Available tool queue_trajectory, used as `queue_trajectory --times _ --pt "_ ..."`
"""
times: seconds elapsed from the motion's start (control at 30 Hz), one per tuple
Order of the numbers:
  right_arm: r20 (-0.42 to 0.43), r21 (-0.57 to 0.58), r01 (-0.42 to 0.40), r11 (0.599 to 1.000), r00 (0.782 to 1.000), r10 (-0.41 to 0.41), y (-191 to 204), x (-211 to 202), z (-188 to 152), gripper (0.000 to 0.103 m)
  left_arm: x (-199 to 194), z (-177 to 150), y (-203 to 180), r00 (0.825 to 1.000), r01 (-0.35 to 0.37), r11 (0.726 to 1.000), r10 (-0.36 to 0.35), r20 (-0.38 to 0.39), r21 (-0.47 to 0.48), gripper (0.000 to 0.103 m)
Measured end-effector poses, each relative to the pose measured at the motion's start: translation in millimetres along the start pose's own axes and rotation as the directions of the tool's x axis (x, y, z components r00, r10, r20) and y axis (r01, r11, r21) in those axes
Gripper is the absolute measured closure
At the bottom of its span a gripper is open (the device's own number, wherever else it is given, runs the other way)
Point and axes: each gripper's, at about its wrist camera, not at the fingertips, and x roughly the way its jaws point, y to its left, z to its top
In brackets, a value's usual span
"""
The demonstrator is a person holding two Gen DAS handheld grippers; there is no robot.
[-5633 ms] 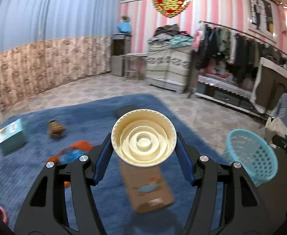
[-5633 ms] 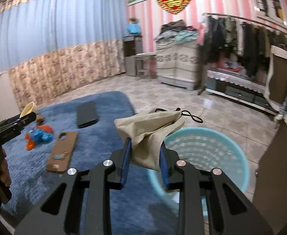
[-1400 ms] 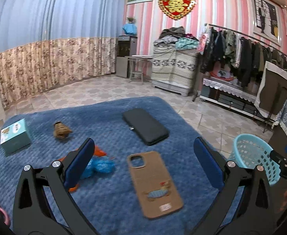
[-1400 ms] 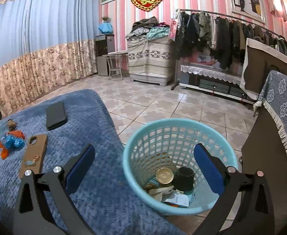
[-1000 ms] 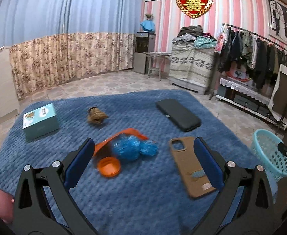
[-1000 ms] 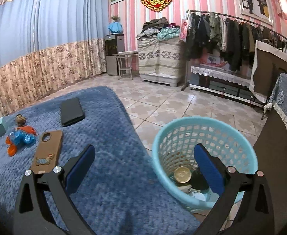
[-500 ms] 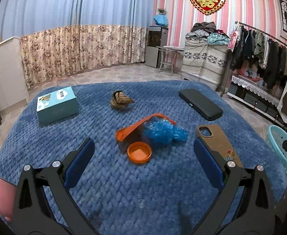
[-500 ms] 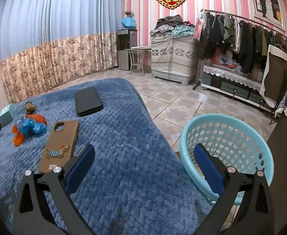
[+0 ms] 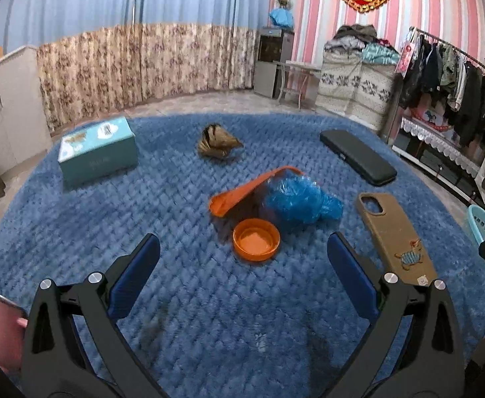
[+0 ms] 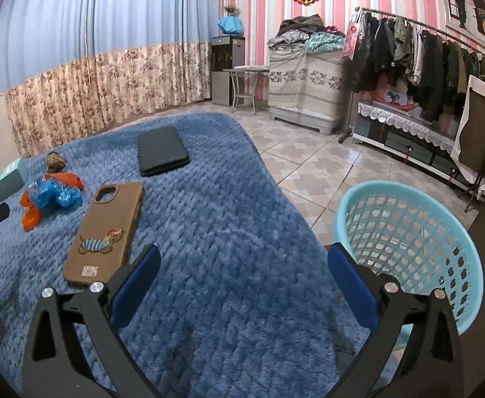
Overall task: Collect trash
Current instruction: 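Grasp the orange bowl with left tool while right grasps blue plastic bag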
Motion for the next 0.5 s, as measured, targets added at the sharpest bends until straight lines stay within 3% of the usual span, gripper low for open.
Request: queue_trajectory --times 0.23,0.4,0.47,0.5 --pt "-0.010 -0.024 0.004 1.000 1.000 -0.005 6.2 6.0 0.3 0.004 35.6 4.2 -5.8 0.994 -0.009 1.000 0.009 -0.112 0.002 0.008" --pt "-0.012 -0.009 -0.026 1.000 1.000 0.026 9.1 6.8 5.5 0.004 60.0 7.7 -6.8 0.981 0.031 0.999 -0.033 -0.189 -0.013 0.039" --pt "-0.017 -0.017 -0.035 0.999 0.999 0.034 14.5 8.1 8.8 0.004 66.7 8.6 -5.1 0.978 0.032 0.999 -0.036 -0.203 -0.021 0.042" --pt "-0.019 -0.022 -0.040 0.999 0.999 0.039 17.0 8.4 9.9 0.005 66.8 9.1 -5.1 0.979 0.037 0.999 -0.041 -0.199 -0.023 0.048"
